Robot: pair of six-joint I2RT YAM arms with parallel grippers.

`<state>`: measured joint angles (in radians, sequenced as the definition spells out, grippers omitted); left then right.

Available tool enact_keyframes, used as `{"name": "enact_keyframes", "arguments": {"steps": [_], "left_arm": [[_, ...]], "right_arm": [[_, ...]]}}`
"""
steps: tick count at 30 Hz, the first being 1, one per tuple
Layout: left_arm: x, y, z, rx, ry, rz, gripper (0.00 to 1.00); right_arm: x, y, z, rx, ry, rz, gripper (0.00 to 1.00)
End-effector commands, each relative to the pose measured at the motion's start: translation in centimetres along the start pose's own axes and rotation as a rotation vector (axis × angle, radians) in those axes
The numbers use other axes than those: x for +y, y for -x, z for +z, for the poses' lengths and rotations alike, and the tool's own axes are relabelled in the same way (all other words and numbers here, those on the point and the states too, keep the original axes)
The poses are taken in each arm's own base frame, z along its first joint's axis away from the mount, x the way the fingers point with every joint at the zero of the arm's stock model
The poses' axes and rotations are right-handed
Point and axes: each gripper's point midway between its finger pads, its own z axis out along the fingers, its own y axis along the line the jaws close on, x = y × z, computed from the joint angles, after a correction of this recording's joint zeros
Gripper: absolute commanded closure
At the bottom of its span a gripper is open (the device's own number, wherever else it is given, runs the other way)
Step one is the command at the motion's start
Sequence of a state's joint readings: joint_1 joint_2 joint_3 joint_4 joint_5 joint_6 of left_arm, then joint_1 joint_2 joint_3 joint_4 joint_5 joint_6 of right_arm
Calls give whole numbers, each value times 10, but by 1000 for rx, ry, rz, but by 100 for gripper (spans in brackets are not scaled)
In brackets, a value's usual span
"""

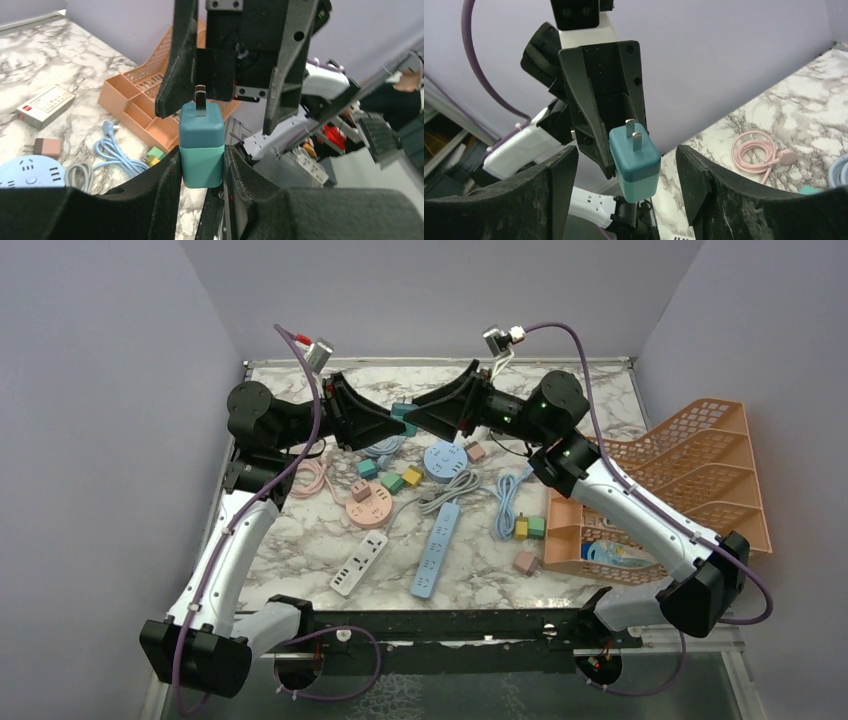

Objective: Insert the plug

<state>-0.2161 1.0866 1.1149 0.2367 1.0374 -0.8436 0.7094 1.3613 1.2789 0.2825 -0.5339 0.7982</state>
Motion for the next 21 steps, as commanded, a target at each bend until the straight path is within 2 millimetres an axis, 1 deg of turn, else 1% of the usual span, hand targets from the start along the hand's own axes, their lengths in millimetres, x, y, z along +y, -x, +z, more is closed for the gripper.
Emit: {"name": "enact_keyframes", "arguments": {"steps": [1, 5, 9, 14, 18, 20, 21], "left_arm": [[-35, -1, -7, 87, -138, 144, 78], [-45, -8, -11, 136, -191, 162, 78], [-50, -13, -14, 165, -220, 187, 78], [-48, -12, -13, 168, -223, 189, 78], [-49, -12, -13, 171, -225, 188, 78], [-49, -12, -13, 171, -226, 189, 78], [-48, -13, -13, 171, -226, 190, 78]], "right_arm": [[30, 3, -4, 87, 120, -112, 30], [36, -2, -7, 149, 137, -140, 38], [47, -9, -7, 213, 217, -132, 42], [45, -22, -6, 280, 263, -109, 44], [36, -26, -5, 286, 222, -99, 45], [35, -25, -4, 281, 214, -99, 50], [34, -24, -4, 275, 208, -99, 57]]}}
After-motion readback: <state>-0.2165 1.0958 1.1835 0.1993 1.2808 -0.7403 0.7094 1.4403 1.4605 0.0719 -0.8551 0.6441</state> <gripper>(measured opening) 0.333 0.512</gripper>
